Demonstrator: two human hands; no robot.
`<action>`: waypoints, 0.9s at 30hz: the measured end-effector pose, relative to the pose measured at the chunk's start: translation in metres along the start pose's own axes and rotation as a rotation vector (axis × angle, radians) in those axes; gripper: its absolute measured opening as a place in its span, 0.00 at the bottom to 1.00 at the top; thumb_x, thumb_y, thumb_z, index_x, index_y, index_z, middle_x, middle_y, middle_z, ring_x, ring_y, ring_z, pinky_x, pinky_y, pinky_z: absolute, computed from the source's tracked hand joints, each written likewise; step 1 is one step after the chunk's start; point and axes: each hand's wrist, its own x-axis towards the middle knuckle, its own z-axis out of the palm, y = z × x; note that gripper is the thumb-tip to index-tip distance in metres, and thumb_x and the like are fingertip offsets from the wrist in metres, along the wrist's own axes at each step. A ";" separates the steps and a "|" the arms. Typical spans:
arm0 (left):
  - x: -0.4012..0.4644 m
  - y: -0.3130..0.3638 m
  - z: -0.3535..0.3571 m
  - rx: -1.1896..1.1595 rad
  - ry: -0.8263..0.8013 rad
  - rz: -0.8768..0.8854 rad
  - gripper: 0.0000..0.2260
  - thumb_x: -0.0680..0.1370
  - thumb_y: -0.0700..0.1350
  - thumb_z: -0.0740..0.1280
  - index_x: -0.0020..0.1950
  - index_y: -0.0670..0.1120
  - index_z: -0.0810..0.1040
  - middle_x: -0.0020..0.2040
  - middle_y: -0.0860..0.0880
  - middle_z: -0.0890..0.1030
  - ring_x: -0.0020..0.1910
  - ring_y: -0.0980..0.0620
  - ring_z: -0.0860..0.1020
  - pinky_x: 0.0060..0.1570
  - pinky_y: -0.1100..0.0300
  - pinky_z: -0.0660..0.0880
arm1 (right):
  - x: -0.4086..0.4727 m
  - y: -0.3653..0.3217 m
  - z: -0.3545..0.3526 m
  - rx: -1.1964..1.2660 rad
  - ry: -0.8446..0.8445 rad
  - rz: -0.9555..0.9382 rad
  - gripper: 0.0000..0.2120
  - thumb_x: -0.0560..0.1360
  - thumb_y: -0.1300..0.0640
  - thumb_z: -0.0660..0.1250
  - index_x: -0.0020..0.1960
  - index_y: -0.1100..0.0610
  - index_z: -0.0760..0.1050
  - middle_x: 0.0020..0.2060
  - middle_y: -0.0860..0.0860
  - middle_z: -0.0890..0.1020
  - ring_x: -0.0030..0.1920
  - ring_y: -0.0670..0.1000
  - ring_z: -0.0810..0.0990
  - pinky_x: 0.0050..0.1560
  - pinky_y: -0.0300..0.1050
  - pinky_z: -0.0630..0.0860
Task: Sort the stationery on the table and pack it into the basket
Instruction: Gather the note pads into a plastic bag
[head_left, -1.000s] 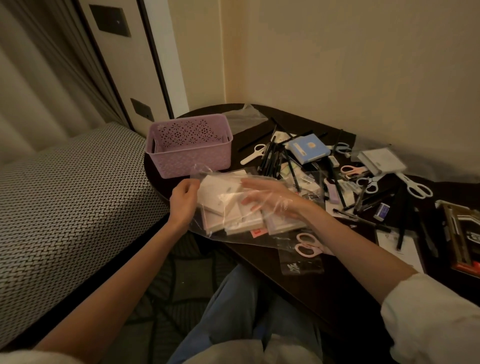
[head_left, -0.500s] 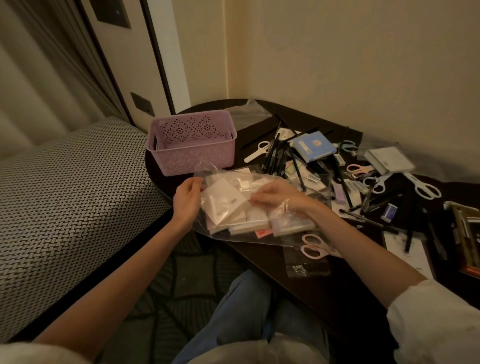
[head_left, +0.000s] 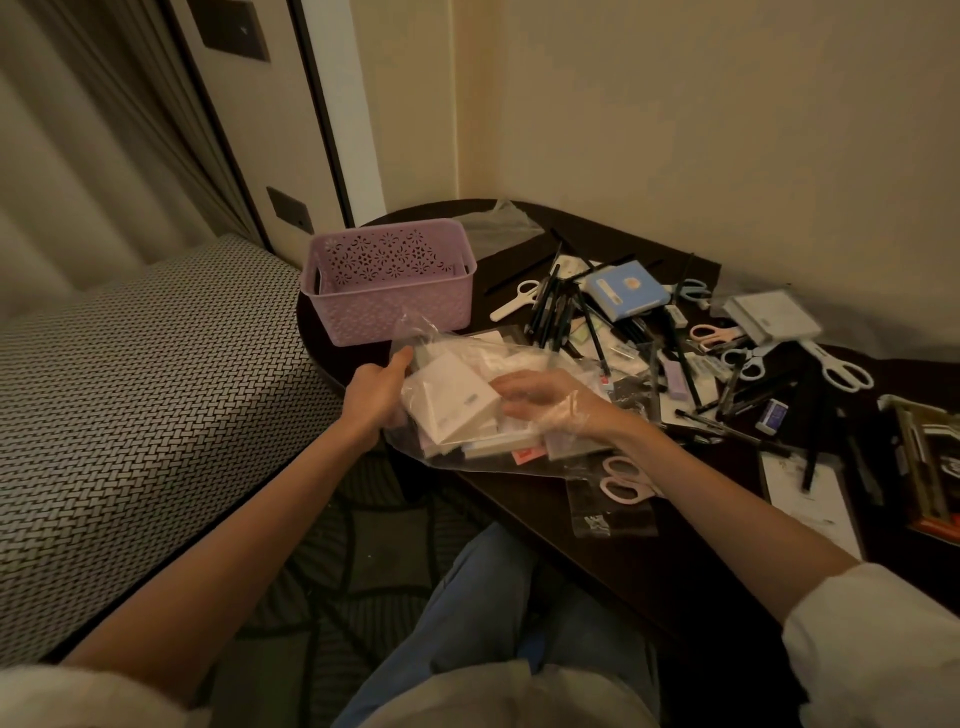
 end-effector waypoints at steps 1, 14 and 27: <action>-0.001 0.000 0.001 -0.068 -0.001 -0.013 0.19 0.77 0.57 0.64 0.38 0.43 0.78 0.36 0.46 0.79 0.42 0.44 0.78 0.44 0.53 0.73 | -0.003 -0.001 -0.001 0.040 0.020 0.016 0.13 0.77 0.55 0.66 0.61 0.52 0.77 0.60 0.42 0.74 0.57 0.40 0.76 0.54 0.35 0.77; -0.010 0.014 0.017 -0.385 -0.039 0.009 0.15 0.78 0.53 0.67 0.45 0.41 0.80 0.44 0.43 0.84 0.47 0.45 0.83 0.53 0.47 0.79 | -0.003 -0.004 -0.004 0.156 -0.040 0.011 0.53 0.65 0.71 0.76 0.78 0.53 0.47 0.68 0.42 0.64 0.55 0.39 0.77 0.50 0.36 0.78; -0.006 0.013 0.022 -0.316 -0.027 0.018 0.21 0.80 0.58 0.61 0.46 0.39 0.77 0.41 0.43 0.80 0.41 0.48 0.78 0.41 0.56 0.75 | -0.008 0.004 0.004 -0.110 0.100 -0.076 0.46 0.59 0.56 0.83 0.69 0.56 0.61 0.62 0.44 0.68 0.56 0.35 0.69 0.60 0.32 0.69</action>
